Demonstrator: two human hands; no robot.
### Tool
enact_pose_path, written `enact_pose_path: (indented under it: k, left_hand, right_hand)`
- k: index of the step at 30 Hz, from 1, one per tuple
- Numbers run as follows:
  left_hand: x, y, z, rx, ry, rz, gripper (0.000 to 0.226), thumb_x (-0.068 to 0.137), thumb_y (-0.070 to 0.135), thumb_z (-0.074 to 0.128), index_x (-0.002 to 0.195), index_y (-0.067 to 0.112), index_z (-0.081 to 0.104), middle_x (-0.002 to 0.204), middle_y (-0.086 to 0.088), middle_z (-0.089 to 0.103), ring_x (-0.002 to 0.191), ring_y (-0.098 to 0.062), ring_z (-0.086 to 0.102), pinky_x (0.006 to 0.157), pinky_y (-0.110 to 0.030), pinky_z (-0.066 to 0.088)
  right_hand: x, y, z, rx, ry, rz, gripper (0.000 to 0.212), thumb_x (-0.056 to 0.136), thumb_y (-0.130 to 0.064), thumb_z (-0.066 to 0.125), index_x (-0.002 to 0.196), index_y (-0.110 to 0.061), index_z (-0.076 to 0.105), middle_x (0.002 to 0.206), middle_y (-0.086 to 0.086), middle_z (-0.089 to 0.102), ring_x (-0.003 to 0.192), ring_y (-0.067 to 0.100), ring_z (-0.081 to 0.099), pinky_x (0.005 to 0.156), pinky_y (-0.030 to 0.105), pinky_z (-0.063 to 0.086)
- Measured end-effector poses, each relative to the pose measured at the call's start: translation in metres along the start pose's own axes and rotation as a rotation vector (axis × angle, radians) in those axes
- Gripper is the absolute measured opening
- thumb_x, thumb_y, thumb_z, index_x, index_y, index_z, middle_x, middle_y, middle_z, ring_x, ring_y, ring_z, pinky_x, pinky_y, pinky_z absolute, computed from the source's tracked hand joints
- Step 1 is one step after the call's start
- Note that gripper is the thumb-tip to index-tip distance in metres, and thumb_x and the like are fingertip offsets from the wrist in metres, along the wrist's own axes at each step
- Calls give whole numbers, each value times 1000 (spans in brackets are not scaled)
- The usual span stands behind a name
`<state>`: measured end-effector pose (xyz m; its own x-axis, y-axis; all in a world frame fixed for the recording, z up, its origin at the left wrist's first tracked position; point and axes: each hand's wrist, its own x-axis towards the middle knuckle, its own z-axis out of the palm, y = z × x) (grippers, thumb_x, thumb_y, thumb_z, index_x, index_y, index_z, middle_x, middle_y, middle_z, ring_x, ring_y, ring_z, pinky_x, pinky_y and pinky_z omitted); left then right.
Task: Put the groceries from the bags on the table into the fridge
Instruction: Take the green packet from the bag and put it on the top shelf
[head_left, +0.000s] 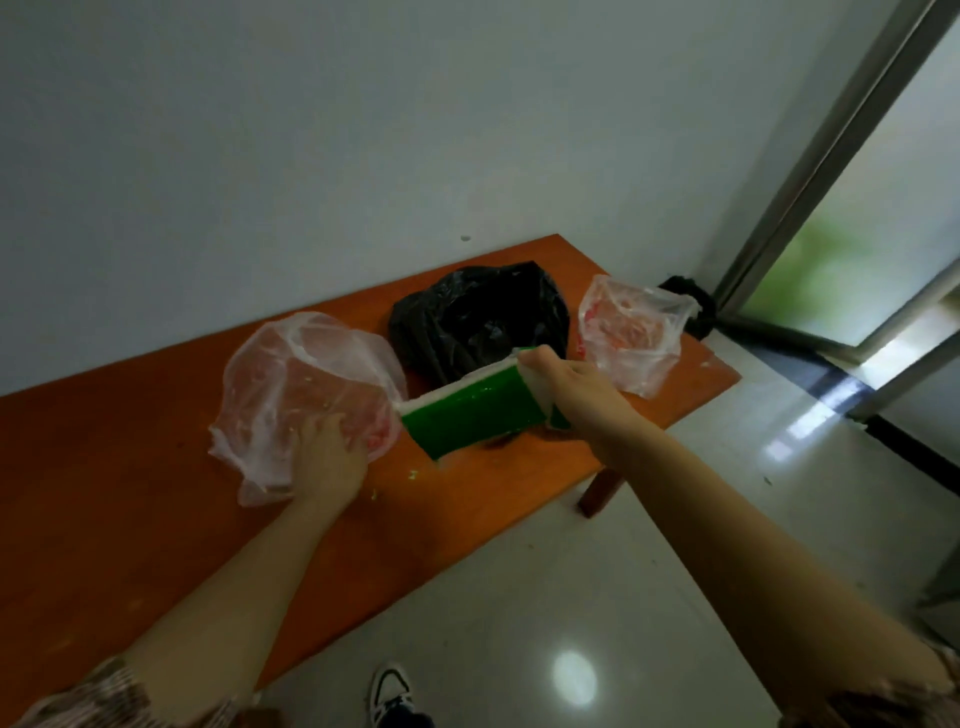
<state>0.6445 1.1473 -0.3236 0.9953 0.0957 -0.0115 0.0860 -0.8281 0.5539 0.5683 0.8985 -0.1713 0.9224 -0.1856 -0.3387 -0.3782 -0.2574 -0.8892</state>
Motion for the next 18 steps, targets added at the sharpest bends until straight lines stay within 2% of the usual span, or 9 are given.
enact_pose_path:
  k: [1,3,6,10,13,15,18]
  left_hand:
    - [-14,19,3,-39,12,34,33,89,14,52,122,5,55,131,-19,49,123,-34,39,103,-44,34]
    - [-44,61,16,-101,11,115,31,91,15,52,121,8,55,128,-16,49,121,-31,42,100,-42,36]
    - [-81,127,37,-167,-43,233,30,93,18,53,122,11,57,127,-13,53,120,-29,46,99,-39,39]
    - [-128,232,67,-169,-105,372,32,90,17,52,120,9,61,122,-17,59,111,-36,52,94,-45,46]
    - [-167,318,90,-200,-211,457,29,93,15,48,114,5,65,116,-19,63,106,-36,57,87,-39,45]
    - [-191,373,108,-240,-300,537,25,92,17,48,109,10,64,111,-16,65,97,-32,60,82,-37,49]
    - [-231,456,136,-260,-389,716,27,91,22,51,115,15,61,115,-11,63,101,-29,59,84,-36,50]
  right_hand:
    - [-12,8,-16,32,7,29,50,85,-58,52,103,-14,66,106,18,65,91,27,65,80,44,56]
    - [-38,23,-47,123,40,80,38,87,-58,51,100,-24,61,107,9,64,96,27,65,77,40,58]
    - [-80,49,-100,239,183,112,34,88,-53,52,99,-22,58,105,11,63,90,25,67,76,38,57]
    - [-138,76,-182,272,376,127,36,87,-52,53,104,-20,58,107,11,63,93,26,65,81,40,57]
    - [-183,90,-249,226,507,120,24,88,-49,54,89,-25,56,98,8,63,88,23,66,85,41,55]
    - [-210,99,-293,189,603,128,23,88,-50,54,85,-27,56,99,7,62,90,23,66,87,40,54]
    - [-249,119,-358,164,761,147,33,88,-51,53,101,-21,58,105,8,60,97,26,63,86,39,51]
